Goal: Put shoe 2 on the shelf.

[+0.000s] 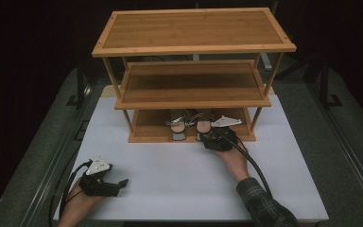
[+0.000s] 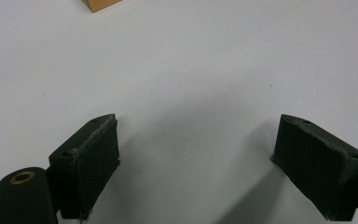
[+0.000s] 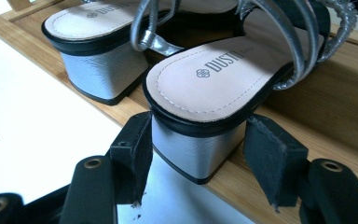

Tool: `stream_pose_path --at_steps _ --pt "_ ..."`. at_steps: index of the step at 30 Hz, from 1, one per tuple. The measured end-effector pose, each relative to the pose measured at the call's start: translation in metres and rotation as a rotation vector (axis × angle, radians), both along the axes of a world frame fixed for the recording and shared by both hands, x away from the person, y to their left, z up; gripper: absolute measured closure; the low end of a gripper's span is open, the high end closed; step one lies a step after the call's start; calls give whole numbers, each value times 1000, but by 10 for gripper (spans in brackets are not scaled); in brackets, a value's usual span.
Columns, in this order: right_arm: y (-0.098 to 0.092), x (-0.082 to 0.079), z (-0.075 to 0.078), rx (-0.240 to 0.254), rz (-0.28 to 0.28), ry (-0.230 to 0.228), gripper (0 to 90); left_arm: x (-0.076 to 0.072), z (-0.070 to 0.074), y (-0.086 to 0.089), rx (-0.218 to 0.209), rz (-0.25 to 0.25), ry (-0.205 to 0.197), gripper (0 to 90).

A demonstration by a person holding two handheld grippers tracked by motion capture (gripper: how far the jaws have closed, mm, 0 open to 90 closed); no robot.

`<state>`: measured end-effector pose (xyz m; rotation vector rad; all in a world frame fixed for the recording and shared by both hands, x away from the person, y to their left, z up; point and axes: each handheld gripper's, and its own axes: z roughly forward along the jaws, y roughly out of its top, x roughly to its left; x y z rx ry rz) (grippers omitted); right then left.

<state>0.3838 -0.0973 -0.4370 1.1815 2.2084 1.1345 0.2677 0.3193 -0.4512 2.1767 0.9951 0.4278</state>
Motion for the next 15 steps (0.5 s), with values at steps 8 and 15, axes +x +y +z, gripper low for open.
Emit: stream_pose_path --at_steps 8,15 --pt "-14 -1 5 -7 -18 6 285 0 0 0 0 0 0 131" --pt "-36 -9 13 40 18 29 132 0 0 0 0 0 -1 131"
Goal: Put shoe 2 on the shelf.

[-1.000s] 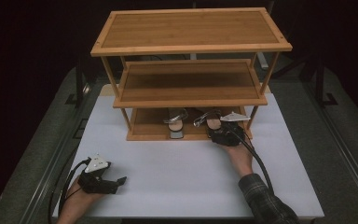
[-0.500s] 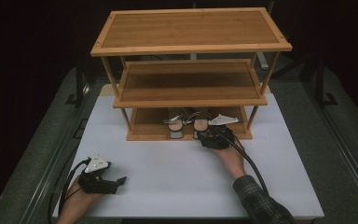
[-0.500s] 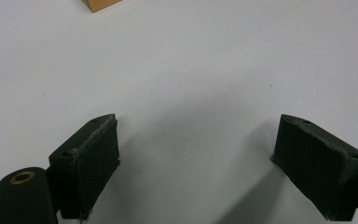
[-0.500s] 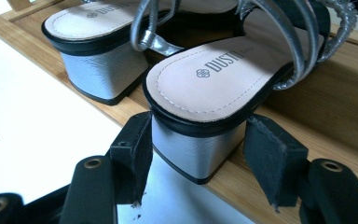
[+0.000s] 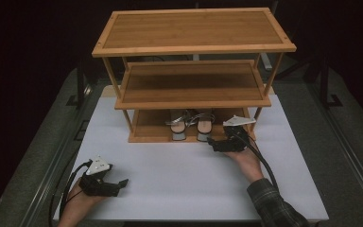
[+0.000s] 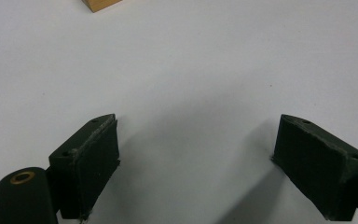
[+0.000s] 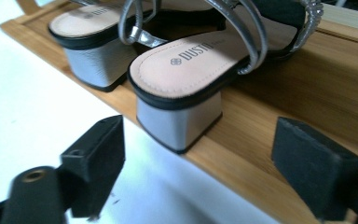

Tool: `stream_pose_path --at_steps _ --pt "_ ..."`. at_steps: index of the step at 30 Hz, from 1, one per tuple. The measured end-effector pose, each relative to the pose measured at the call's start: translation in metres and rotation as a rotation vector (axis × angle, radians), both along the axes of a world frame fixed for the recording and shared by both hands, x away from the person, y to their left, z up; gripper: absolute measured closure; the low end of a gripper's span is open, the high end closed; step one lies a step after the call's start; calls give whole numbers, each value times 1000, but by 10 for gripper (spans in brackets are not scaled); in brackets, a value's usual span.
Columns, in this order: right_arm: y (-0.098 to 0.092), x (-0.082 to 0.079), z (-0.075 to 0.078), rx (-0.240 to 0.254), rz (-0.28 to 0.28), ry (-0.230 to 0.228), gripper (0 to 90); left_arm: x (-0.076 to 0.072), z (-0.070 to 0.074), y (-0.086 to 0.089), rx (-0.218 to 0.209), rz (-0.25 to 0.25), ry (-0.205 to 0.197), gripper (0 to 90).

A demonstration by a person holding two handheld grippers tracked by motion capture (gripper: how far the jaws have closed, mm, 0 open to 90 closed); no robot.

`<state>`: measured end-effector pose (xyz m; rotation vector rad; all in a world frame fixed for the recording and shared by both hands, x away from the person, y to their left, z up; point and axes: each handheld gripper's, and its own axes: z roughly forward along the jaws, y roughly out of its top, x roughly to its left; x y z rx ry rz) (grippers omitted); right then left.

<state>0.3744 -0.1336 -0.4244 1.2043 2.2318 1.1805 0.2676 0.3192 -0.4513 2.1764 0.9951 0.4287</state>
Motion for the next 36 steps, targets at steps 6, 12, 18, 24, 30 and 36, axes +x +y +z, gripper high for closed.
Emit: stream_pose_path --at_steps 6,12,18,24,30,36 --pt "-23 -12 7 1 -4 3 52 0 0 0 0 0 -1 131" --pt "-46 -29 10 -9 -15 -9 14 0 0 0 -3 1 -4 131" --pt "-67 -49 10 -29 -24 -10 14 0 0 0 -3 1 -4 131" --pt "-88 -68 7 -45 -33 -1 14 0 0 0 -3 1 -4 131" --pt "-107 -86 -2 -76 -61 27 14 0 0 0 -3 1 -4 131" --pt "-122 -101 -11 -120 -89 48 14 0 0 0 -3 1 -5 131"
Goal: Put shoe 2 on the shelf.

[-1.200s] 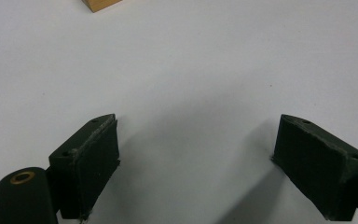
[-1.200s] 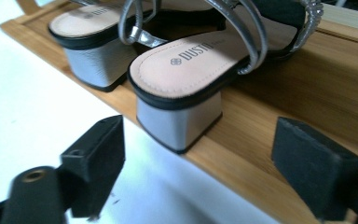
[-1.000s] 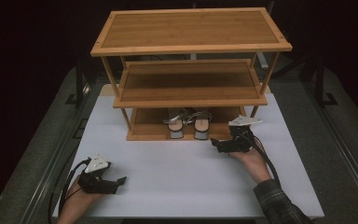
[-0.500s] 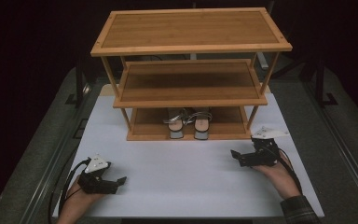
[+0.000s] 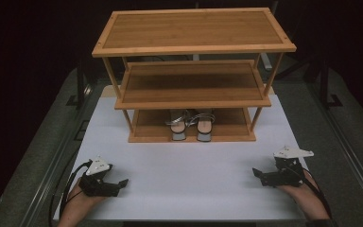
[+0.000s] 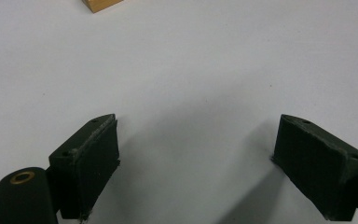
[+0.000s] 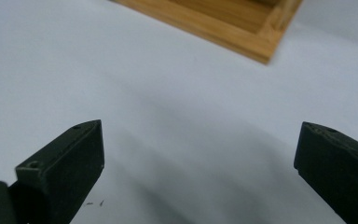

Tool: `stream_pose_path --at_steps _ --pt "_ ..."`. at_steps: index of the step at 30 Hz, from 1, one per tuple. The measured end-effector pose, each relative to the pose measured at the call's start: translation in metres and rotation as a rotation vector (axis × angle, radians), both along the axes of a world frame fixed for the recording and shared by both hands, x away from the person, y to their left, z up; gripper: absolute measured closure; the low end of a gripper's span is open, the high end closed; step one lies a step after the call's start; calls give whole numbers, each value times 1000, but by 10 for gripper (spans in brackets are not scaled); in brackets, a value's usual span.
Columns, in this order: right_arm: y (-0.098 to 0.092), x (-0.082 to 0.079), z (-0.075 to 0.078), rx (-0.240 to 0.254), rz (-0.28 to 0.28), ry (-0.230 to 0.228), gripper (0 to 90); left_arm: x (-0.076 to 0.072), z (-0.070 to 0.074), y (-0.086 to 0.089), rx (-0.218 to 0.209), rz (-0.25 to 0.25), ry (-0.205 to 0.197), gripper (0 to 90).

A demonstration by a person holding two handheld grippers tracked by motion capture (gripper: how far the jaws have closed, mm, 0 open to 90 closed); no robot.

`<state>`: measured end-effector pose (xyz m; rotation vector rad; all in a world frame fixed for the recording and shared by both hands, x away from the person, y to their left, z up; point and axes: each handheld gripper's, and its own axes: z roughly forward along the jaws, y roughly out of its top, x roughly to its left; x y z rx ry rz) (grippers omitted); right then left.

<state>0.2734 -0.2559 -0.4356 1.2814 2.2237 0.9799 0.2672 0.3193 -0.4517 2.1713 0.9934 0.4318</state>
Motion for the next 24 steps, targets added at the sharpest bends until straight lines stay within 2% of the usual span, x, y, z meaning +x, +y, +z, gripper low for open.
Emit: stream_pose_path --at_steps 7,12,14,24 --pt "-14 -12 -11 -47 -15 24 14 0 0 0 0 0 1 131" --pt "-21 -15 -19 -60 -26 61 12 0 0 0 2 -1 2 131" --pt "-25 -15 -23 -28 -28 65 8 0 0 0 2 -1 2 131" --pt "-25 -15 -23 -30 -25 58 8 0 0 0 2 -1 2 131"
